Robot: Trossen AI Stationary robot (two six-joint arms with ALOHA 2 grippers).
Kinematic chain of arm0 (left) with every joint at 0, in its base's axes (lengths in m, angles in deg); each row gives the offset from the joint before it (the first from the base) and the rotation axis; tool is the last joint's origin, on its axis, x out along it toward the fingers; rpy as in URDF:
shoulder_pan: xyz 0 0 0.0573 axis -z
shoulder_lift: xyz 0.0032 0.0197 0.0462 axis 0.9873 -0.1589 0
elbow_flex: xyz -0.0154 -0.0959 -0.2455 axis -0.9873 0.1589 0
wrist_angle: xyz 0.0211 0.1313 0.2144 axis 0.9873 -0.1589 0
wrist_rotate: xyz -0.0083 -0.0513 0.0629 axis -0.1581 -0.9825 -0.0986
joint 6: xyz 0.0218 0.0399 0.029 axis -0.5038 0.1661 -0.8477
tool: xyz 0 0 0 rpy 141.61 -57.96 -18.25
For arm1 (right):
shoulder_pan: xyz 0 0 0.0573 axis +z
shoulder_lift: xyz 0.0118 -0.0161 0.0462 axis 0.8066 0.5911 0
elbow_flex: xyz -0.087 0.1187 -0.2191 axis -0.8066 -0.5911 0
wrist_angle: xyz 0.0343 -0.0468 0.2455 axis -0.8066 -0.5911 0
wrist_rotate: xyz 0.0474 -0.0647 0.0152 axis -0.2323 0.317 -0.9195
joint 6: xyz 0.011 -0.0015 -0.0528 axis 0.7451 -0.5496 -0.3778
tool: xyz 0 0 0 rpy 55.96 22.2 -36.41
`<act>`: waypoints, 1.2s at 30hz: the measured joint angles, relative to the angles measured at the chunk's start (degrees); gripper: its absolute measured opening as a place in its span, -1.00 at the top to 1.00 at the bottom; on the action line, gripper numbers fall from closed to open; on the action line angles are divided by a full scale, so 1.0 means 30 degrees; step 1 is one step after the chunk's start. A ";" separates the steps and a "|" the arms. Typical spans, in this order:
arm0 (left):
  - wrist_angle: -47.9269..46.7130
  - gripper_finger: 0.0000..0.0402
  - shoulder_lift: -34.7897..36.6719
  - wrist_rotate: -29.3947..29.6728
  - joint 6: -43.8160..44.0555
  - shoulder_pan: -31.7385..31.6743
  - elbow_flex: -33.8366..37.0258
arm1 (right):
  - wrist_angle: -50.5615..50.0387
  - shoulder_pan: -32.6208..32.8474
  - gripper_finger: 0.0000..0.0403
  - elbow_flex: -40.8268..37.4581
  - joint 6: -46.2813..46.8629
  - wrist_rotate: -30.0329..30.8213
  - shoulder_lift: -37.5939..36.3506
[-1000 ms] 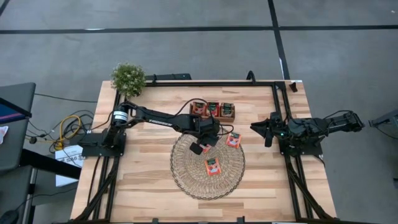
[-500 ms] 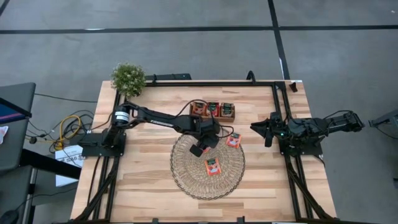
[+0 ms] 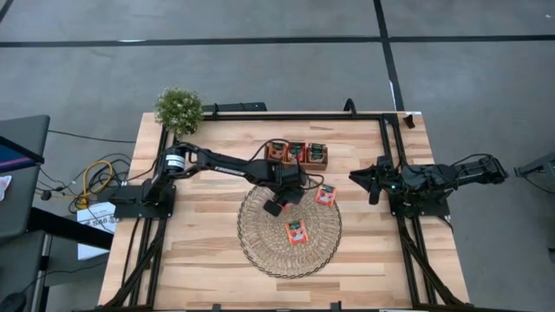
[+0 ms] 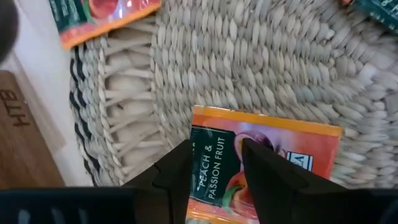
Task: Pick & Place Tea
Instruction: Put the orange tea bag into the left section of the wooden organizer
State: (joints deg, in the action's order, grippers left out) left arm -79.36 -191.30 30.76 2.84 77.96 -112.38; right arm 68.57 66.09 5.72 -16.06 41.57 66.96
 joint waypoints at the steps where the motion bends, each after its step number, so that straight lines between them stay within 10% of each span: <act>1: -0.0199 0.35 0.0000 -0.0096 0.0034 -0.0018 0.0000 | -0.0007 -0.0035 0.58 0.0000 0.0000 0.0000 0.0000; 15: -0.0577 0.76 0.0000 -0.0297 0.0453 -0.0024 0.0000 | 0.0000 -0.0179 0.58 0.0000 -0.0044 0.0000 0.0000; 25: -0.1934 0.78 0.0006 0.1950 0.1414 0.0051 -0.1109 | 0.0000 -0.0179 0.58 0.0000 -0.0049 0.0000 0.0000; 36: -0.3236 0.77 0.0073 0.0053 0.2175 -0.0526 -0.2783 | -0.0007 -0.0179 0.58 0.0000 -0.0045 -0.0022 0.0000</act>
State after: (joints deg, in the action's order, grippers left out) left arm -89.07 -191.08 30.91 9.37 76.38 -120.73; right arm 68.55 65.55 5.72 -16.20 41.50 66.96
